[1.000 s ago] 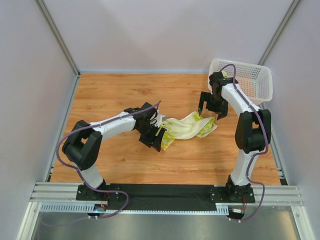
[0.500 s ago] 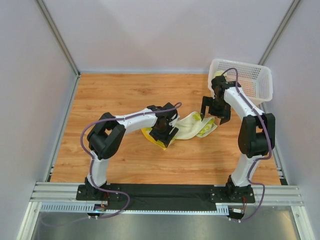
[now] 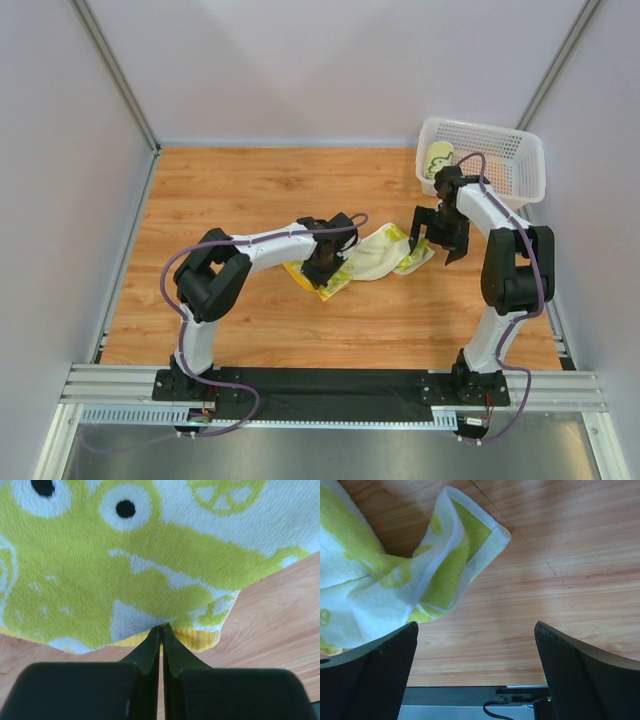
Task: Roll the towels
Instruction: Flatten the towel
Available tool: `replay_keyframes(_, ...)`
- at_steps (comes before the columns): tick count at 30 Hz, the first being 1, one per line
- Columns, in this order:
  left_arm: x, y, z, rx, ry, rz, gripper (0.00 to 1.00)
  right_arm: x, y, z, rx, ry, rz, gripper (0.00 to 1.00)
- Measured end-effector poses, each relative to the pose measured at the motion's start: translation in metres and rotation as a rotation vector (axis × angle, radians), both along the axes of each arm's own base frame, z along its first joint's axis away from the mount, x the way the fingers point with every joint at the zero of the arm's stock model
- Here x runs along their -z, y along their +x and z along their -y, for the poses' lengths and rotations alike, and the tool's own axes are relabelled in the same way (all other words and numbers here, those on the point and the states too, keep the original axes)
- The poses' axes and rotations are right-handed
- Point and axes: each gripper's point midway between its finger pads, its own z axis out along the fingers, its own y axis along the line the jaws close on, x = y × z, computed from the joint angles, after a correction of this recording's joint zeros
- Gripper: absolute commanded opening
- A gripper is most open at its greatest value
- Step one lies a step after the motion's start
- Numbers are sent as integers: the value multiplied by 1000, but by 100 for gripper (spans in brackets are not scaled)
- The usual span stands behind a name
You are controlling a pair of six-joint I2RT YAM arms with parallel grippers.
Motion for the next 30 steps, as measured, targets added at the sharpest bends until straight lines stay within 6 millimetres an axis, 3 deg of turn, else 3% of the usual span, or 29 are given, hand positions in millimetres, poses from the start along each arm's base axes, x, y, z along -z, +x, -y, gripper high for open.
replay_keyframes(5,-1,-16,-29,-9,56,-7,0,16,-9,4,56,54,-30,93)
replay_keyframes(12,-20,-32,-66,-47,74,-3,0,25,-1,25,178,117,-4,77)
replay_keyframes(22,-16,-36,-72,-53,86,-13,0,35,6,22,196,133,30,61)
replay_keyframes(30,-16,-36,-72,-56,85,-17,0,51,-5,14,192,143,-2,38)
